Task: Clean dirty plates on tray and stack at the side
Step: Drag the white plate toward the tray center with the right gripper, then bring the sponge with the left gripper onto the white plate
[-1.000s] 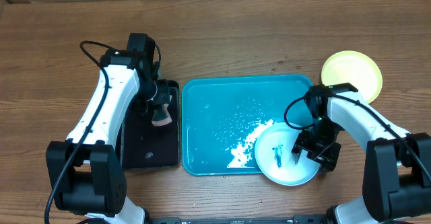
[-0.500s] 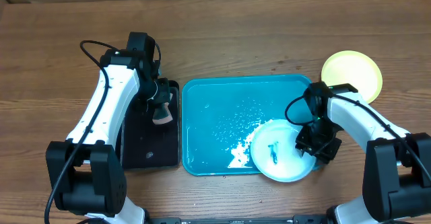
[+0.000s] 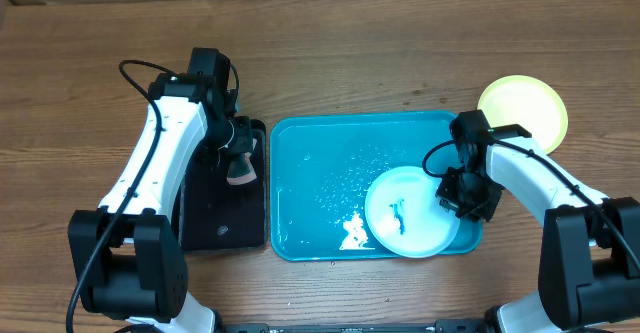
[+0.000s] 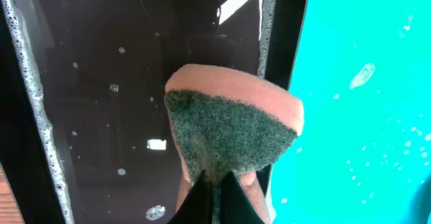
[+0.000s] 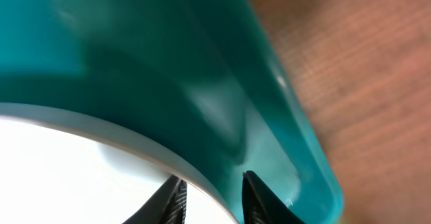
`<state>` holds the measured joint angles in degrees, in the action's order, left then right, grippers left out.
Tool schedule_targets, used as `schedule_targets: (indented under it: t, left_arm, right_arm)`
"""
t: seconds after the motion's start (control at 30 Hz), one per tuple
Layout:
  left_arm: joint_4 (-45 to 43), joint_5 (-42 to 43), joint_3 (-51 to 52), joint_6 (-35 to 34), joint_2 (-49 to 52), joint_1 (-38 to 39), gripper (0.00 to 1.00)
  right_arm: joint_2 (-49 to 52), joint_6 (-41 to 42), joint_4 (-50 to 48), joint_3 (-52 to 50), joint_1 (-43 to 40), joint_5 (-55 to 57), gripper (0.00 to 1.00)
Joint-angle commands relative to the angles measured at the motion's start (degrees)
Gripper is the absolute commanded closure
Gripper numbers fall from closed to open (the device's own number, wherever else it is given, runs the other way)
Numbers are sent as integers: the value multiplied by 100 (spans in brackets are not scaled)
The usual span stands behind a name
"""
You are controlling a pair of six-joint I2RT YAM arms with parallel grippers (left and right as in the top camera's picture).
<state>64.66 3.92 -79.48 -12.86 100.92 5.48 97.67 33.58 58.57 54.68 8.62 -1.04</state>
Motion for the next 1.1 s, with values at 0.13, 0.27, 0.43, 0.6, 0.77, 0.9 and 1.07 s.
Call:
schedule_targets:
  t: [0.13, 0.27, 0.43, 0.6, 0.77, 0.9, 1.07]
  left_arm:
    - [-2, 63, 4, 221, -46, -20, 96]
    - [2, 68, 4, 240, -46, -17, 96]
    - [-50, 361, 2, 612, -46, 70, 96]
    - [-111, 389, 2, 837, -46, 369, 96]
    - [-398, 769, 2, 855, -46, 833, 96]
    - [-737, 739, 2, 586, -44, 1335, 96]
    - [-1012, 529, 4, -31, 13, 1956, 96]
  right_arm:
    - [-48, -634, -555, -37, 7, -295, 96]
    - [-48, -778, -903, -37, 59, -522, 96]
    - [-48, -1366, -1292, -35, 463, -774, 96]
    - [-48, -1268, -1591, -35, 1110, -811, 96]
    - [-48, -1108, -1746, -35, 1456, -894, 96]
    - [-48, -1080, -1805, -35, 1510, -1047, 96]
    - [-48, -1064, -1801, -35, 1510, -1064, 96]
